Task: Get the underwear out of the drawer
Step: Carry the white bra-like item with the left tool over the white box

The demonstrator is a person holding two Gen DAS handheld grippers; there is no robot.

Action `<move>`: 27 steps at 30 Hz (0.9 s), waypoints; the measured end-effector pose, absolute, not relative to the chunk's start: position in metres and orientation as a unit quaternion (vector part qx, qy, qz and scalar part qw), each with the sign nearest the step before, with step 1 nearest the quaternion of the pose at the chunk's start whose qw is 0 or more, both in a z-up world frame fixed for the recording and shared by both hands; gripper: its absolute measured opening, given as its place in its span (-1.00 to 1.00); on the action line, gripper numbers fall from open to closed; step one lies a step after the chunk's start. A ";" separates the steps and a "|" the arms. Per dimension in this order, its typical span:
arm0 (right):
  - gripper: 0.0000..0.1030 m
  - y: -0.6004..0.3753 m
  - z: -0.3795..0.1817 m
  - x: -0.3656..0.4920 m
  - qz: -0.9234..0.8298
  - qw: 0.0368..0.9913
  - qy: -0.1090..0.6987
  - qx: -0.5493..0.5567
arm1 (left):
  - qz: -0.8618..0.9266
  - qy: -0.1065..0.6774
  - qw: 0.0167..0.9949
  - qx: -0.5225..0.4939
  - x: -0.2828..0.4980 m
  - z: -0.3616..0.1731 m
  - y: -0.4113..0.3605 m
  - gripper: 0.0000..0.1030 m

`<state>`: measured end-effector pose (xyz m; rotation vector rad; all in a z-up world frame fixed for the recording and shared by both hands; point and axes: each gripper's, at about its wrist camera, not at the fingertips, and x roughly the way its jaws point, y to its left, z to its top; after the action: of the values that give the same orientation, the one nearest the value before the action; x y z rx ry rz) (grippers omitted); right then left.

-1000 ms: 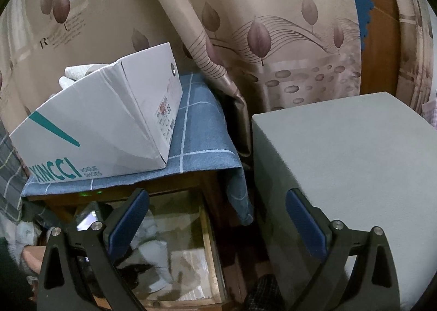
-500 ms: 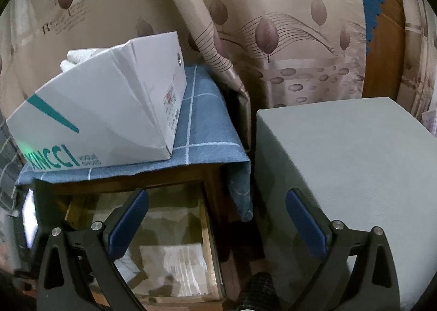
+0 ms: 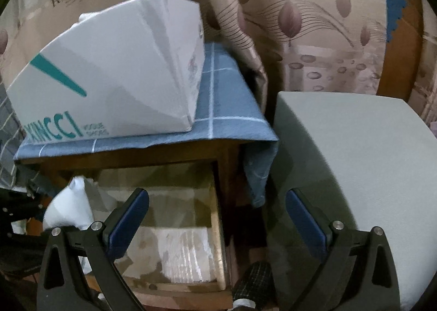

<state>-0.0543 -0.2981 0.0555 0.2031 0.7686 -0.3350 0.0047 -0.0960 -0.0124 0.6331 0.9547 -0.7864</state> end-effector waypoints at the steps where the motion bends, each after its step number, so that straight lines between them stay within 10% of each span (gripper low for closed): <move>1: 0.93 -0.296 0.054 -0.053 -0.160 0.907 0.378 0.095 | -0.358 0.439 0.772 0.288 0.004 -0.009 -0.094 -0.53; 27: 0.93 -0.271 0.035 -0.039 -0.101 0.893 0.435 0.057 | -0.273 0.432 0.829 0.226 -0.014 0.054 -0.076 -0.53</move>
<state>-0.0387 -0.2706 0.0353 0.1191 0.9023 -0.2093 -0.0142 -0.0764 0.0541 0.4795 0.9167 -0.5796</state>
